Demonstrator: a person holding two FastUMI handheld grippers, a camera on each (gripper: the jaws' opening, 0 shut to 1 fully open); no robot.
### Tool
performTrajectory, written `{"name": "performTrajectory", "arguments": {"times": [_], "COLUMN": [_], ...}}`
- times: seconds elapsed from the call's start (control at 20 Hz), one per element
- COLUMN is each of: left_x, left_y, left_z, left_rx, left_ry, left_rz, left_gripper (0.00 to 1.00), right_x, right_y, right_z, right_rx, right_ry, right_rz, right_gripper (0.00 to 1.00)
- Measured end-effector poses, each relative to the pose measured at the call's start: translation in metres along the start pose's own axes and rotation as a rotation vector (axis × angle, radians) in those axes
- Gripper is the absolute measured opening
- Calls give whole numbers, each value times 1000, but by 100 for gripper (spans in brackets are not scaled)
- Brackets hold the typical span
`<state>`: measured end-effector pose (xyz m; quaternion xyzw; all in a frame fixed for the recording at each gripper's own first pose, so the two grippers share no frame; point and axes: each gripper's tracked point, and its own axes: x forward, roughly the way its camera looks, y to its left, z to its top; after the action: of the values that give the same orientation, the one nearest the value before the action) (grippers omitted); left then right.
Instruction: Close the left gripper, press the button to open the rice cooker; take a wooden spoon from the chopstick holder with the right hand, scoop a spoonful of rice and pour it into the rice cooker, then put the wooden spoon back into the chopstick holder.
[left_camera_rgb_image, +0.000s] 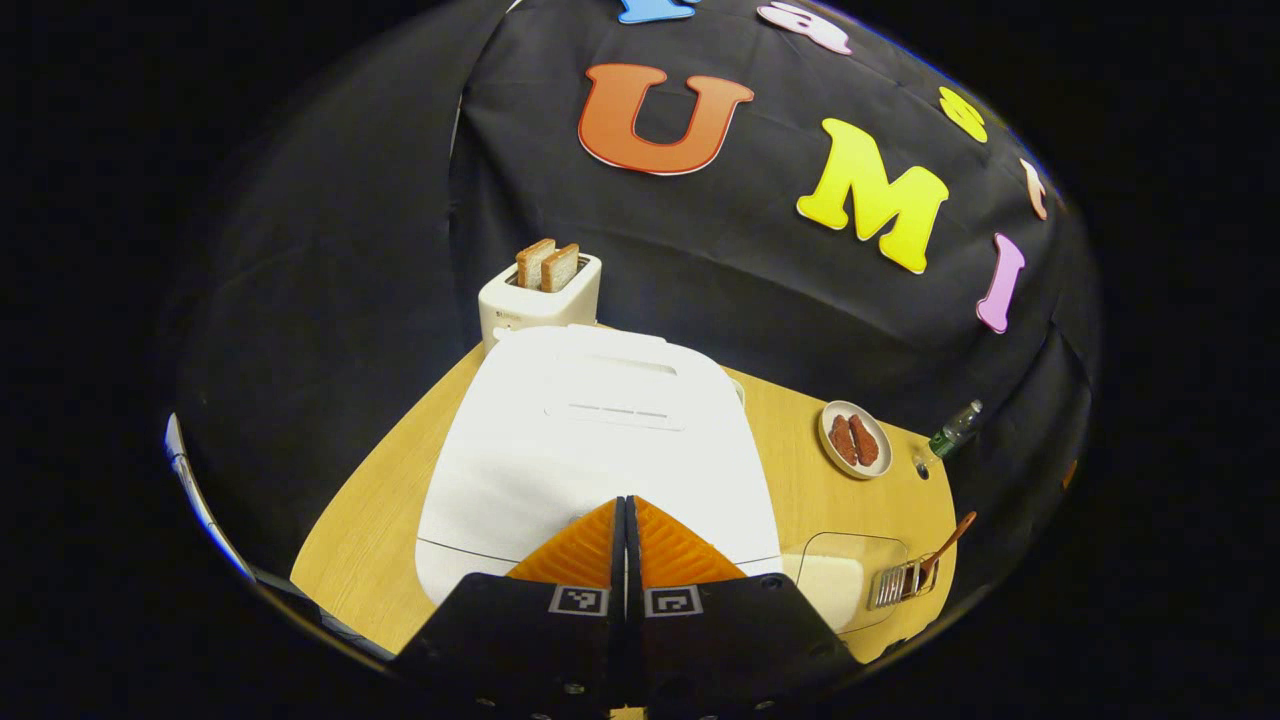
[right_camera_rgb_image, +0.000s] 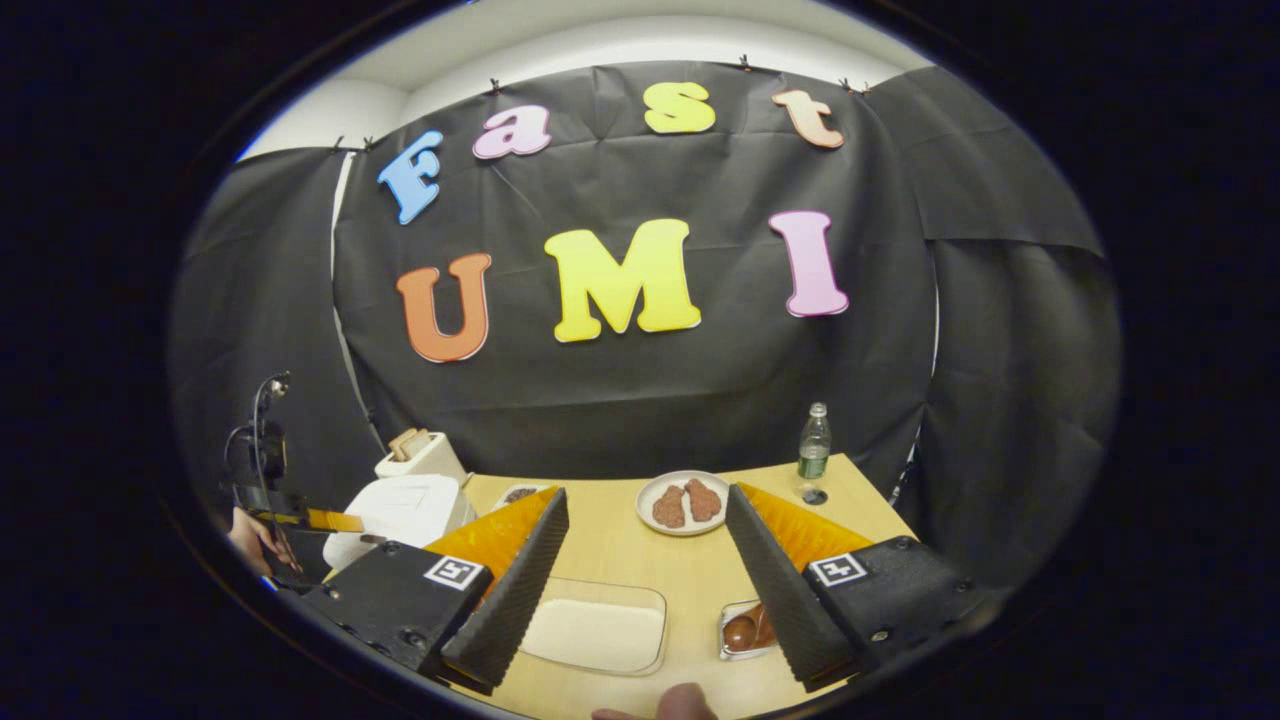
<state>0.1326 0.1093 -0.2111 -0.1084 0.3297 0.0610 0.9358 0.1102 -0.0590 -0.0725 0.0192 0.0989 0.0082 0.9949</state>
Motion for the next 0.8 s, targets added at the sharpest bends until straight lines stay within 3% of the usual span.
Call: {"name": "performTrajectory", "arguments": {"times": [0.3, 0.35, 0.4, 0.7, 0.8], "left_x": [9, 8, 9, 7, 0], "left_y": [3, 3, 4, 4, 1], "left_z": [-11, -15, -24, -15, 5], "left_rx": [-42, -53, -63, -81, -91], "left_ry": [43, 57, 90, 72, 10], "left_rz": [-9, -11, -12, -12, 1], "left_gripper": [0, 10, 0, 0, 0], "right_x": [3, 3, 3, -1, -7], "right_y": [-3, -2, -1, 2, -1], "right_z": [-4, -4, -4, -1, 5], "right_rx": [-1, -2, -4, -18, -21], "right_ry": [24, 23, 24, 19, 2], "right_rz": [-5, -3, 1, 12, 8], "right_gripper": [99, 99, 99, 100, 100]}}
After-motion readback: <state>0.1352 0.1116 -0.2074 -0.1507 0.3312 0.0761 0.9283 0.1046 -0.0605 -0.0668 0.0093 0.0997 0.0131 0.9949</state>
